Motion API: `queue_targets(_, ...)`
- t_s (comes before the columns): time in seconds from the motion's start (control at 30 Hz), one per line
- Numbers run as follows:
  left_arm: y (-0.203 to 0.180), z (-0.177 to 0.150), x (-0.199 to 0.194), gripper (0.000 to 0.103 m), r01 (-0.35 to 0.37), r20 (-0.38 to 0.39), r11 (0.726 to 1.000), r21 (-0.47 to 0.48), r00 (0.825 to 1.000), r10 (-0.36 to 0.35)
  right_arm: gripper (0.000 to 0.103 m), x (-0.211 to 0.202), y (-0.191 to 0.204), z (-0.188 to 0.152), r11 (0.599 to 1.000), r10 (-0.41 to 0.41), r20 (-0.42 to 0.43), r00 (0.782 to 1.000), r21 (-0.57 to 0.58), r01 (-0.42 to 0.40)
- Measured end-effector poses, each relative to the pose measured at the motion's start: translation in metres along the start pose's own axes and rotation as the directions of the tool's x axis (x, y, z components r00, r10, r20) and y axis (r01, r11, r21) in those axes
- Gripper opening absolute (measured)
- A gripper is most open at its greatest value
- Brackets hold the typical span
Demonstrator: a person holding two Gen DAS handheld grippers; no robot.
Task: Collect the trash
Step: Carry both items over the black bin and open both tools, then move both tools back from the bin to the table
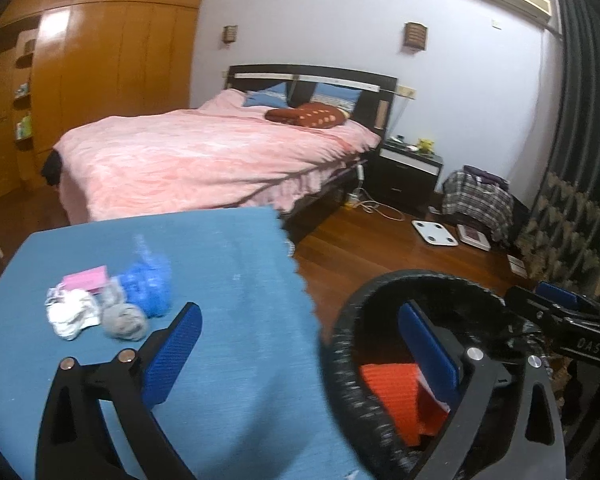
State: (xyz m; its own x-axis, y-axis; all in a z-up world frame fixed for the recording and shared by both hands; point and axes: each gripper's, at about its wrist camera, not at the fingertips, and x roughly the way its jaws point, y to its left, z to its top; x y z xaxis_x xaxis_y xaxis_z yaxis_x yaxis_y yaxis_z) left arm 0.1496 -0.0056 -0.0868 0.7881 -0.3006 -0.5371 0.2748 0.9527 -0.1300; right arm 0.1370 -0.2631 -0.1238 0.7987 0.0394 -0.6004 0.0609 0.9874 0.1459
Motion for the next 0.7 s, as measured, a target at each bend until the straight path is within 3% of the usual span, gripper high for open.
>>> queue_targets(0.3, 0.06, -0.006, -0.019, 0.097, -0.097, 0.013, 0.994, -0.052, 0.995, 0.098, 0.096, 0.021, 0.065, 0.008, 0.993, 0.088, -0.016, 0.996, -0.076, -0.089)
queue_targets(0.7, 0.138, -0.015, -0.024, 0.097, -0.231, 0.001, 0.967, -0.112, 0.973, 0.232, 0.096, 0.063, 0.147, 0.011, 0.972, 0.175, -0.051, 0.983, -0.152, -0.181)
